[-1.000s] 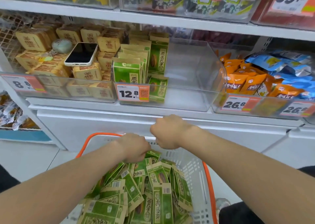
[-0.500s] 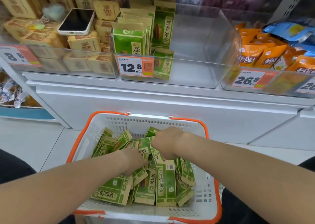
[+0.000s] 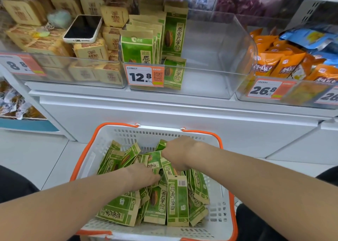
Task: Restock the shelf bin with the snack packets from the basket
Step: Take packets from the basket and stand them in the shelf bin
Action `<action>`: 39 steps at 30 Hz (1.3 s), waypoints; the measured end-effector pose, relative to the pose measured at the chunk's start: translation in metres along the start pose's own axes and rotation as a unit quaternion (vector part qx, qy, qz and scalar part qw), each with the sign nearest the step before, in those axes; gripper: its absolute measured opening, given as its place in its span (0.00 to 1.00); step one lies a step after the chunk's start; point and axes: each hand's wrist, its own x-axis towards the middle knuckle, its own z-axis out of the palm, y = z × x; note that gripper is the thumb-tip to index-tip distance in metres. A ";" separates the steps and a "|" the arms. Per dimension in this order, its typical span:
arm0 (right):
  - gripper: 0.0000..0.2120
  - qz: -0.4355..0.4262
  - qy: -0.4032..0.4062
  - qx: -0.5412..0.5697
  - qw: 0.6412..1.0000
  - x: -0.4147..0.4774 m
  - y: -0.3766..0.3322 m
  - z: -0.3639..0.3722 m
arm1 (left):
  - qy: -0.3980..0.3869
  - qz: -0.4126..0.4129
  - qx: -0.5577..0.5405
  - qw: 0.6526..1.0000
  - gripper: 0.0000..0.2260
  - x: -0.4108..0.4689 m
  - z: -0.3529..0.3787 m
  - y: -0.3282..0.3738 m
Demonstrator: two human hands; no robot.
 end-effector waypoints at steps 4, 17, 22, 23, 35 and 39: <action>0.07 0.005 -0.004 0.005 1.000 -0.002 0.001 -0.005 | 0.017 -0.002 -0.054 0.998 0.31 -0.003 -0.003 -0.003; 0.17 0.159 0.072 0.441 0.881 -0.012 0.041 -0.018 | 0.326 -0.152 -0.589 0.724 0.11 -0.017 -0.055 -0.048; 0.20 0.179 0.171 0.675 0.695 -0.011 0.043 -0.026 | 0.436 -0.160 -0.651 0.601 0.04 -0.019 -0.072 -0.054; 0.21 0.193 0.196 0.680 0.680 -0.011 0.043 -0.028 | 0.452 -0.158 -0.638 0.602 0.03 -0.021 -0.077 -0.052; 0.02 0.226 0.527 0.560 0.598 -0.029 0.041 -0.052 | 0.525 -0.140 -0.447 0.710 0.13 -0.043 -0.114 -0.030; 0.11 0.217 0.602 0.535 0.552 -0.031 0.032 -0.056 | 0.605 -0.181 -0.413 0.656 0.17 -0.052 -0.131 -0.029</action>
